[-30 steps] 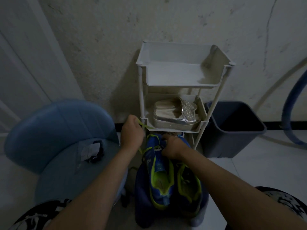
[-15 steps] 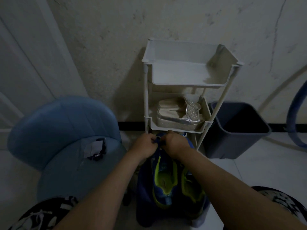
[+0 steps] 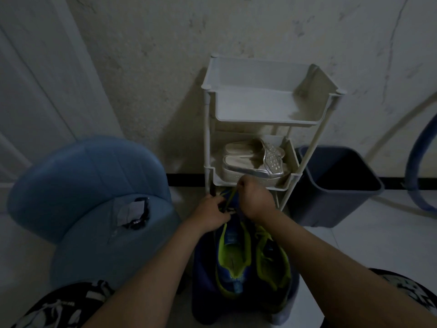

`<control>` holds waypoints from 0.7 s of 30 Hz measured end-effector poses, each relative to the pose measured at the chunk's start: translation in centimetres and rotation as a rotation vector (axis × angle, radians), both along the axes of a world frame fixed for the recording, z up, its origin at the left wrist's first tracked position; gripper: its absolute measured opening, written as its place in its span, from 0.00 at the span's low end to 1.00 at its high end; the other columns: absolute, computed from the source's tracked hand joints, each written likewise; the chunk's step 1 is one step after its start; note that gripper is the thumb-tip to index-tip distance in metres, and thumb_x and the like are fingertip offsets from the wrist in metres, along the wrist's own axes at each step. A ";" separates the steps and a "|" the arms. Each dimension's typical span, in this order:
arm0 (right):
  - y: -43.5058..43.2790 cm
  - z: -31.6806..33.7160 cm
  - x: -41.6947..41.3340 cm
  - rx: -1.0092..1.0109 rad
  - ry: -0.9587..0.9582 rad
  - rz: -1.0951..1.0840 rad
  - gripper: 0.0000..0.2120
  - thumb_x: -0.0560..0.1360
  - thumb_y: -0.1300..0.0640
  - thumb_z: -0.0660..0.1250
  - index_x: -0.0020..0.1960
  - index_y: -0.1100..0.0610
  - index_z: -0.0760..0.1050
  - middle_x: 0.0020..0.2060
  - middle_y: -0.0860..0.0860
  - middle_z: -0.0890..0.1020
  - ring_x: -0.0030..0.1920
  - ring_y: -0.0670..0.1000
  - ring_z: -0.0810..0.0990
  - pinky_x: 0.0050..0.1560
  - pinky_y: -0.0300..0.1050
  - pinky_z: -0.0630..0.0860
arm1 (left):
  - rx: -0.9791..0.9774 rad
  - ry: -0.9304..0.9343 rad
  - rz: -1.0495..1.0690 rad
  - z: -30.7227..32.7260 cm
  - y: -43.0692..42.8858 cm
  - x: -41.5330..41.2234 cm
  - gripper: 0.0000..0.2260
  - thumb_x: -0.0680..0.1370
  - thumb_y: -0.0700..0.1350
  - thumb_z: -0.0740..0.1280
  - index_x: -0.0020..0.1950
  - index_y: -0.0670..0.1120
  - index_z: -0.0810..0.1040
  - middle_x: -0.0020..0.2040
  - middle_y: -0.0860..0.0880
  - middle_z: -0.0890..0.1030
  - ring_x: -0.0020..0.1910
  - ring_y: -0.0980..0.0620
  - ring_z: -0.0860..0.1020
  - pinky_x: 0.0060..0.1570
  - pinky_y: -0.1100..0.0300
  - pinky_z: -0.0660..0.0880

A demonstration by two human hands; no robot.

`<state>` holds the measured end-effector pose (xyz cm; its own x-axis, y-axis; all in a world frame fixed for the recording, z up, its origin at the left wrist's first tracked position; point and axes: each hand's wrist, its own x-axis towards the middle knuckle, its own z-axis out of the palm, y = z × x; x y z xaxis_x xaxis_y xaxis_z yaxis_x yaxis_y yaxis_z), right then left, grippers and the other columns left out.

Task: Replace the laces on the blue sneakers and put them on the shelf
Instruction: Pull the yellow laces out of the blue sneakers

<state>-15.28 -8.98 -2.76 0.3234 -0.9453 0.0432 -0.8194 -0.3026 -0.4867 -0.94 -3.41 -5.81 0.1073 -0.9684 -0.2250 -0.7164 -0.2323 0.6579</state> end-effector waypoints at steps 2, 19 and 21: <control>-0.5 0.8 -0.6 -0.005 -0.210 -0.096 0.04 0.79 0.61 0.58 0.51 0.56 0.71 0.42 0.51 0.77 0.44 0.56 0.78 0.42 0.49 0.74 | -0.002 -0.012 0.006 -0.2 -0.2 0.0 0.20 0.72 0.47 0.72 0.65 0.50 0.79 0.58 0.45 0.72 0.59 0.48 0.75 0.55 0.66 0.70; 0.1 -1.3 -0.1 0.325 -0.073 0.194 0.13 0.75 0.63 0.66 0.58 0.56 0.81 0.50 0.53 0.85 0.51 0.51 0.82 0.49 0.40 0.74 | -0.400 0.378 0.217 4.8 -1.9 -0.9 0.12 0.78 0.48 0.69 0.36 0.44 0.81 0.32 0.46 0.80 0.34 0.50 0.78 0.39 0.57 0.75; 0.0 -1.5 0.1 0.358 -0.109 0.203 0.09 0.76 0.59 0.69 0.55 0.56 0.83 0.48 0.52 0.85 0.49 0.49 0.82 0.51 0.42 0.76 | -0.425 0.492 0.242 6.5 -1.9 -1.1 0.11 0.78 0.47 0.69 0.36 0.47 0.82 0.32 0.49 0.80 0.33 0.55 0.78 0.38 0.60 0.75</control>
